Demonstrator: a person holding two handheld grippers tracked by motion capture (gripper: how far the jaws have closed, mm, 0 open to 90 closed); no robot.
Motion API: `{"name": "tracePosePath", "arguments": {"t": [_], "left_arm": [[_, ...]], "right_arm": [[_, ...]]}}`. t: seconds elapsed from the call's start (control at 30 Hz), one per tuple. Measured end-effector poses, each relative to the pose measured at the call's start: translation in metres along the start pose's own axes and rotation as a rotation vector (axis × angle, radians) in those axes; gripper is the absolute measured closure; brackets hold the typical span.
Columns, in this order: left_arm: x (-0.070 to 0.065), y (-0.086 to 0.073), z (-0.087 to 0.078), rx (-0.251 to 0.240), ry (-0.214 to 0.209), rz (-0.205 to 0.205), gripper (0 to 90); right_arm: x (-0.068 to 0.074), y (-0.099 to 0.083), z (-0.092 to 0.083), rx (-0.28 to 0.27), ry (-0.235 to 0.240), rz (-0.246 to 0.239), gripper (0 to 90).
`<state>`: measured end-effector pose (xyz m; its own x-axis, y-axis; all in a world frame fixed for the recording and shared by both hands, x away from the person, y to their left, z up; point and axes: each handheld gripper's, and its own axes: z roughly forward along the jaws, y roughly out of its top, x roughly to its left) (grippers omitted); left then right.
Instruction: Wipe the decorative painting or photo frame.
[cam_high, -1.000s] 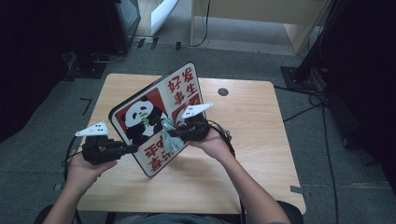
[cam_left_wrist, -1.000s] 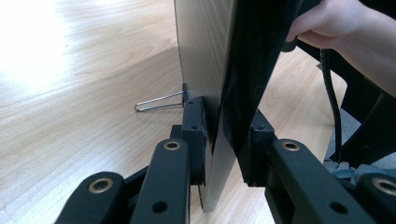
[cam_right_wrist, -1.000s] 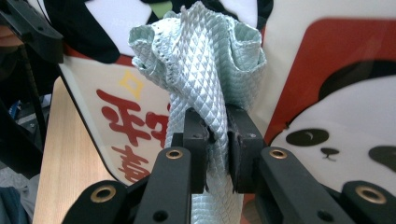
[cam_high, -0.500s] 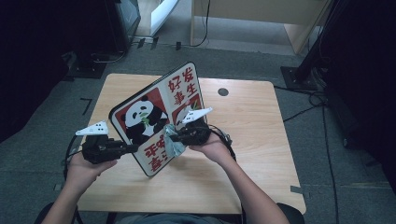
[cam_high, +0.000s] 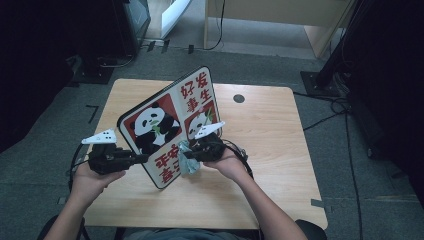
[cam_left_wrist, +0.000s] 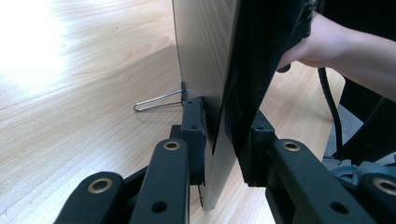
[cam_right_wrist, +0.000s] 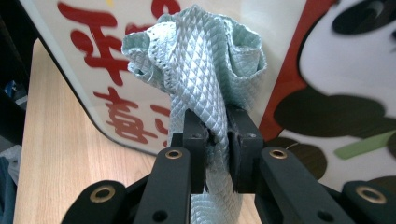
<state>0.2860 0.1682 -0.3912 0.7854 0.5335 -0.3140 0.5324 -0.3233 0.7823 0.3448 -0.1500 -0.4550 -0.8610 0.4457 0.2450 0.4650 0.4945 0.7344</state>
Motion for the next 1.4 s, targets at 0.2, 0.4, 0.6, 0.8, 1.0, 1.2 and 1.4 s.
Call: {"name": "tracePosePath", "arguments": {"t": [0.2,0.4,0.6,0.8,1.0,1.2,1.4], "left_arm": [[0.000,-0.001,0.000,-0.003,-0.003,0.000,75.3],[0.000,-0.001,0.000,-0.005,-0.003,0.004,75.2],[0.001,-0.001,0.000,-0.011,-0.008,0.003,74.8],[0.001,-0.004,0.001,-0.031,-0.010,-0.001,74.2],[0.001,-0.007,-0.001,-0.043,0.002,-0.018,71.1],[-0.001,-0.010,-0.004,-0.042,0.007,-0.022,71.8],[-0.002,-0.012,-0.007,-0.054,0.004,-0.036,75.5]], "right_arm": [[-0.003,-0.002,0.001,0.014,0.021,0.011,79.8],[-0.004,0.002,-0.003,0.024,0.028,0.025,80.2],[0.001,0.014,-0.017,-0.021,0.024,0.014,80.3],[0.013,0.037,-0.033,-0.078,0.030,-0.017,80.3],[0.025,0.062,-0.045,-0.114,0.034,-0.052,80.3],[0.037,0.088,-0.054,-0.151,0.037,-0.112,80.4],[0.044,0.111,-0.062,-0.198,0.044,-0.145,80.6]]}}
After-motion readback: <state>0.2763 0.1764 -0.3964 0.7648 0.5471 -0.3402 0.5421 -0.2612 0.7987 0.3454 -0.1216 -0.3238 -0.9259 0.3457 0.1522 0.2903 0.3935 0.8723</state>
